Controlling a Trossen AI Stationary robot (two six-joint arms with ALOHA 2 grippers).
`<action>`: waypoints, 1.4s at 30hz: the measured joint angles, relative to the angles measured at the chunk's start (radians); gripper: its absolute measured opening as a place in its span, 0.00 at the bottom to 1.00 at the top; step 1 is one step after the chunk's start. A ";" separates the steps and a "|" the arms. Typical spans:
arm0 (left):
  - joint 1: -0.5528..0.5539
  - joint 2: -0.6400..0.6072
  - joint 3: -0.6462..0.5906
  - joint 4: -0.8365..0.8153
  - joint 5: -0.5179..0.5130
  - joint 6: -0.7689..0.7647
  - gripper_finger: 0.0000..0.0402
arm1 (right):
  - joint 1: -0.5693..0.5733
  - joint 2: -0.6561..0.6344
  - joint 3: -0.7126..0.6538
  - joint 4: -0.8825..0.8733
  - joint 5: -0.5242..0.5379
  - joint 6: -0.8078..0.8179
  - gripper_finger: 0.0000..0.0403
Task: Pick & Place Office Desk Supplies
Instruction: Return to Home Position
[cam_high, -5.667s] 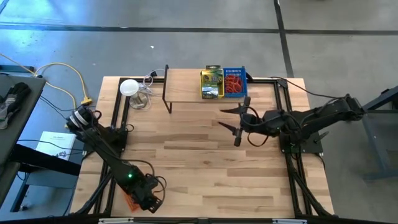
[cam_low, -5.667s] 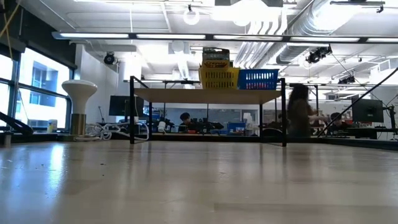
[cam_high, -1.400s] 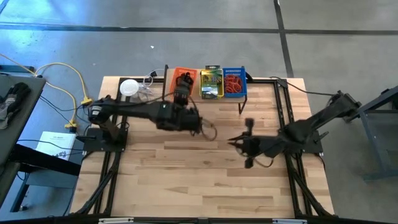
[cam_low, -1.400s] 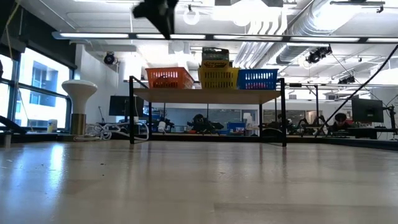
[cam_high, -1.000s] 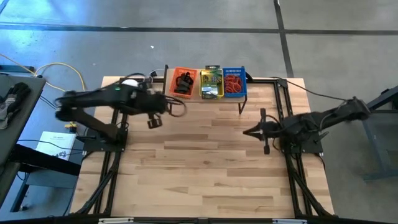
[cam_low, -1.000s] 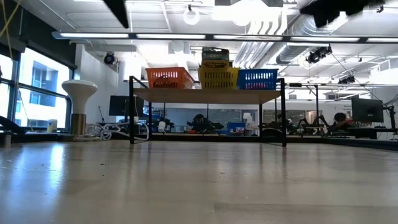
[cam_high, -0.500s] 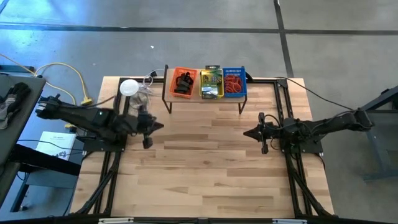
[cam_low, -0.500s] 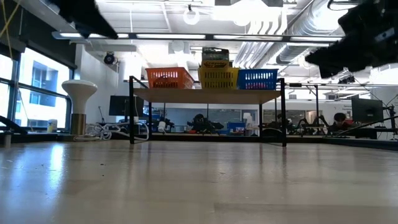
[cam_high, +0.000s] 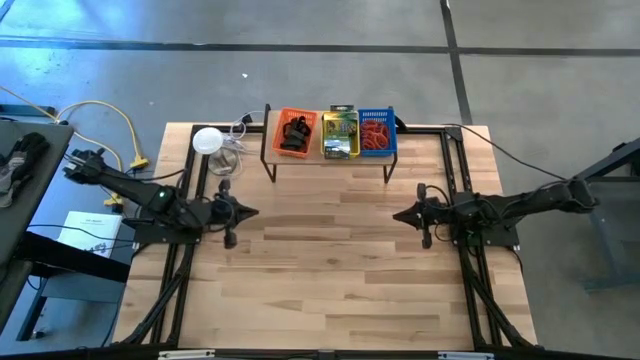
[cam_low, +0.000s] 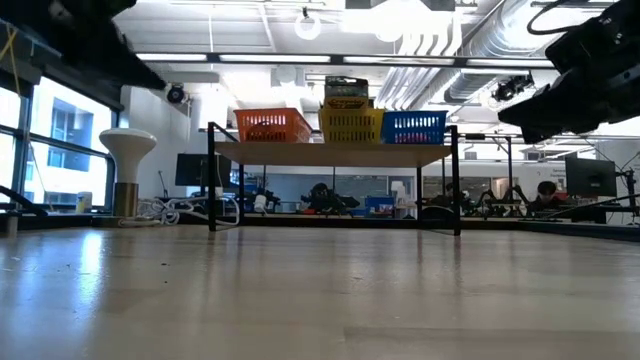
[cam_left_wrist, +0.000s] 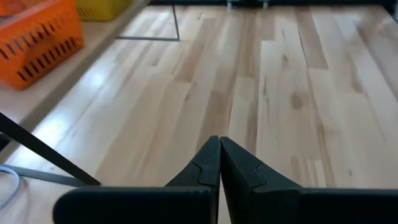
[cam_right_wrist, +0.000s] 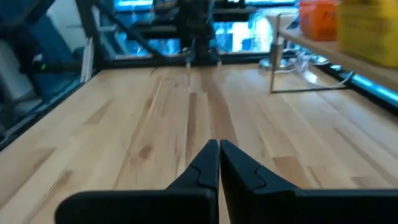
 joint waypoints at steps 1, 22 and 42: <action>-0.007 -0.009 -0.013 -0.001 0.003 0.006 0.00 | 0.000 -0.011 0.000 -0.003 0.013 0.006 0.00; -0.096 -0.459 -0.191 0.110 0.393 0.161 0.00 | 0.000 -0.036 -0.002 -0.011 0.070 0.165 0.00; -0.096 -0.589 -0.414 0.279 0.590 0.116 0.00 | 0.001 -0.036 -0.003 -0.021 0.069 0.164 0.00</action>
